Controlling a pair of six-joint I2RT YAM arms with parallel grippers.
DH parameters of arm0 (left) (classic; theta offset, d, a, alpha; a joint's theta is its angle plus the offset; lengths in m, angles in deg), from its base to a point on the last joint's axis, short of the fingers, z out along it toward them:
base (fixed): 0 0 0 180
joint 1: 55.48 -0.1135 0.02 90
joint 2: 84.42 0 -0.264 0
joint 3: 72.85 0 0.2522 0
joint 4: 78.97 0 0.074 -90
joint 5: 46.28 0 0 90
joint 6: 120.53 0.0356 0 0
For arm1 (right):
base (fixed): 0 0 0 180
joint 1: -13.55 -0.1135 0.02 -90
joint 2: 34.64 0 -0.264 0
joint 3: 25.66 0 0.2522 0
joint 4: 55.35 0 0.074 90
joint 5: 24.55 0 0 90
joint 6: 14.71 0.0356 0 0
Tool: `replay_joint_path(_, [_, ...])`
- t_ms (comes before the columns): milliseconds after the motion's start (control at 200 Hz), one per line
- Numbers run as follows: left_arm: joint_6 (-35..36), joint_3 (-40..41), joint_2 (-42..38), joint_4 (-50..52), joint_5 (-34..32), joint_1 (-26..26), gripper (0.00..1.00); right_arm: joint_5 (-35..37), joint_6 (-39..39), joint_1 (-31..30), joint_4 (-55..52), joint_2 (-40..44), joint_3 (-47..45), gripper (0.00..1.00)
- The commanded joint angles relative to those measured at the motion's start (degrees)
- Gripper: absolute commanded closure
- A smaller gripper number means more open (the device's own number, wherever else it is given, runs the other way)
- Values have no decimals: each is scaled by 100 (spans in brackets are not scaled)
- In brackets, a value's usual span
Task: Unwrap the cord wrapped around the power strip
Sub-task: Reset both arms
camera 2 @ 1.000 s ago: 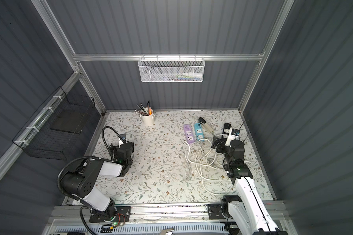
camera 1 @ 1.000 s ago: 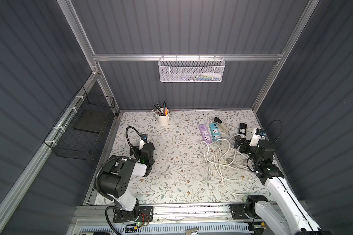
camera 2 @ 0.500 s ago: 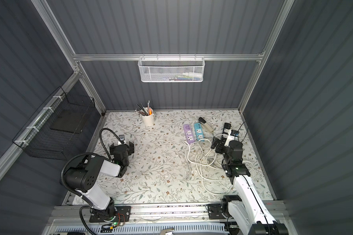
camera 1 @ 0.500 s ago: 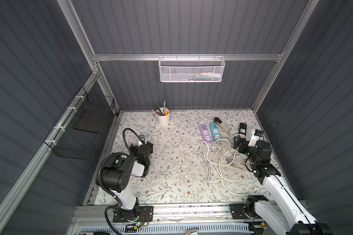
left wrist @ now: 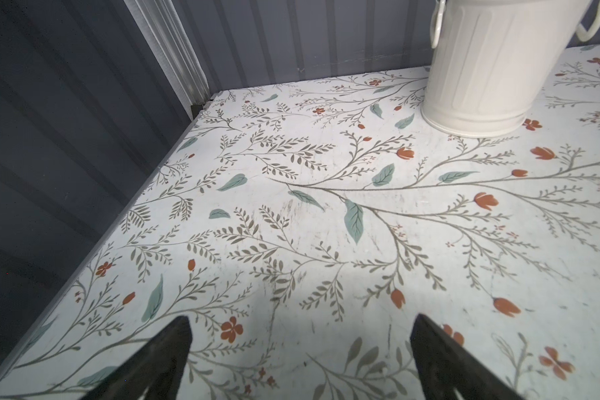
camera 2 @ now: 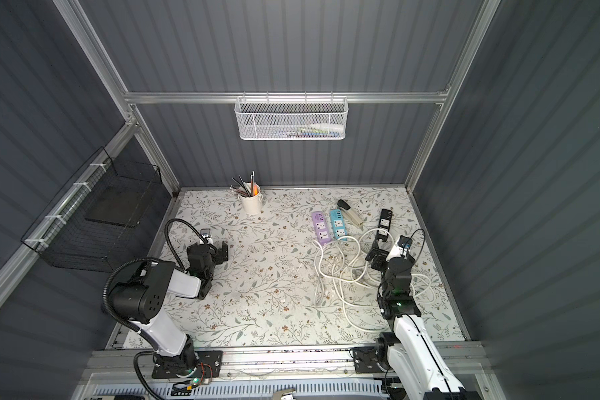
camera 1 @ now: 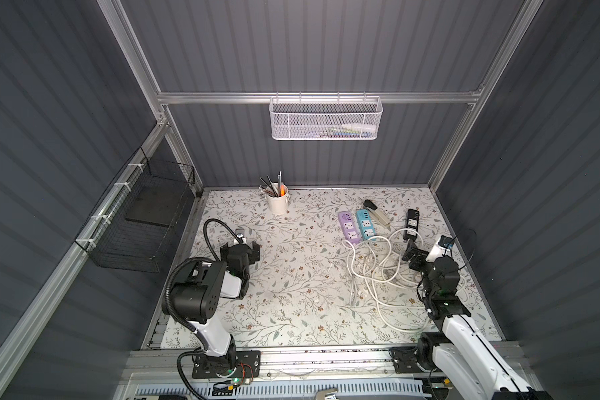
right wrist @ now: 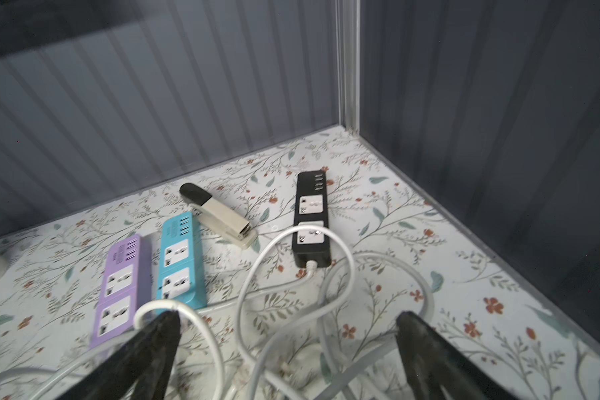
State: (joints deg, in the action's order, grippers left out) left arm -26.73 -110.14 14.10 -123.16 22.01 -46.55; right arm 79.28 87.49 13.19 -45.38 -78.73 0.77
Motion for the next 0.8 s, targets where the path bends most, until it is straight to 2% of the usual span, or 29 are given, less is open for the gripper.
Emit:
replay_joint_path(0, [-110,-108,-5,57,104,-35,0,583,-576,27,1616,-523,-332,1])
replay_joint_path(100, [-141,-195,-7,217,258,-104,0,551,-760,36,2421,-1610,-274,1])
replay_joint_path(165, [-159,-203,-17,269,287,-119,0,396,-949,32,3468,-2595,-234,1])
replay_joint_path(255, [-156,-197,-18,258,289,-119,0,-283,-956,54,3751,-2960,-129,1])
replay_joint_path(305, [-159,-196,-23,266,290,-119,0,-340,-975,54,3730,-3231,-21,1])
replay_joint_path(370, [-153,-200,-18,267,291,-126,0,-319,-957,69,4367,-3663,-90,1])
replay_joint_path(460, [-168,-210,-22,280,307,-128,0,-588,-1046,89,4717,-4072,-82,1])
replay_joint_path(580, [-162,-213,-22,281,309,-128,0,-1340,-1240,132,3379,-3880,444,1])
replay_joint_path(795, [-184,-275,-15,404,476,-188,0,-1917,-1054,440,3356,-3983,553,1])
